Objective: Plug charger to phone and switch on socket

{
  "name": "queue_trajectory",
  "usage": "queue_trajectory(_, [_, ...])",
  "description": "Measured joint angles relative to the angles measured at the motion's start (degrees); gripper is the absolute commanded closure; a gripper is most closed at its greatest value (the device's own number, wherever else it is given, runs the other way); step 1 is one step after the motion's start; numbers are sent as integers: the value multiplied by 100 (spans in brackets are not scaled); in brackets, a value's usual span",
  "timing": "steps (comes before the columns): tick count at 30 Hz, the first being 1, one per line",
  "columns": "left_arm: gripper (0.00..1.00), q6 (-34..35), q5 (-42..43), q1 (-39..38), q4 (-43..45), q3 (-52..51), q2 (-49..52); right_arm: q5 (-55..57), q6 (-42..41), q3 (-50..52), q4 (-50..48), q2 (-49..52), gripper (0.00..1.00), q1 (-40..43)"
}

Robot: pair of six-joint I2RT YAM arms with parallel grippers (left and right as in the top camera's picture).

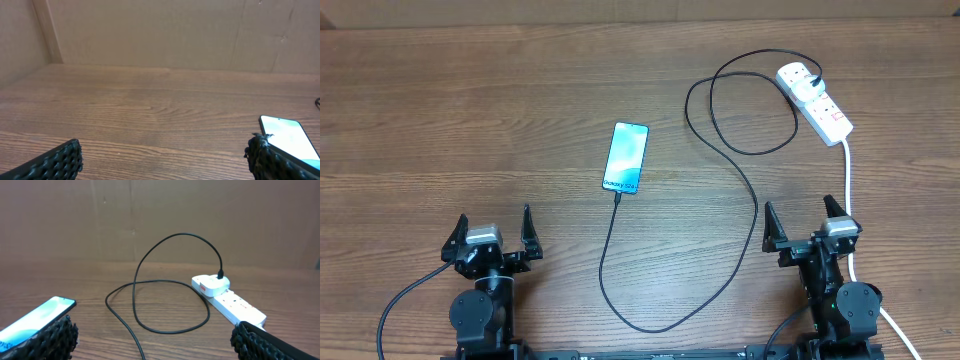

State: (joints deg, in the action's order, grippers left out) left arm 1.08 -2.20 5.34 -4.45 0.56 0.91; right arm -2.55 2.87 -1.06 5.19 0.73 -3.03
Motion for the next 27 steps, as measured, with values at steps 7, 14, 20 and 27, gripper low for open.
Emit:
queue_trajectory(7, [0,-2,0,0,0,0,0,55,-162,0,0,0,0,0])
queue_trajectory(14, [0,0,0,0,0,0,0,66,-186,0,-4,0,0,0])
queue_trajectory(20, [0,0,0,0,0,0,0,66,-186,0,-4,0,0,0])
queue_trajectory(27, [0,0,0,0,0,0,0,68,-186,0,-2,0,0,0])
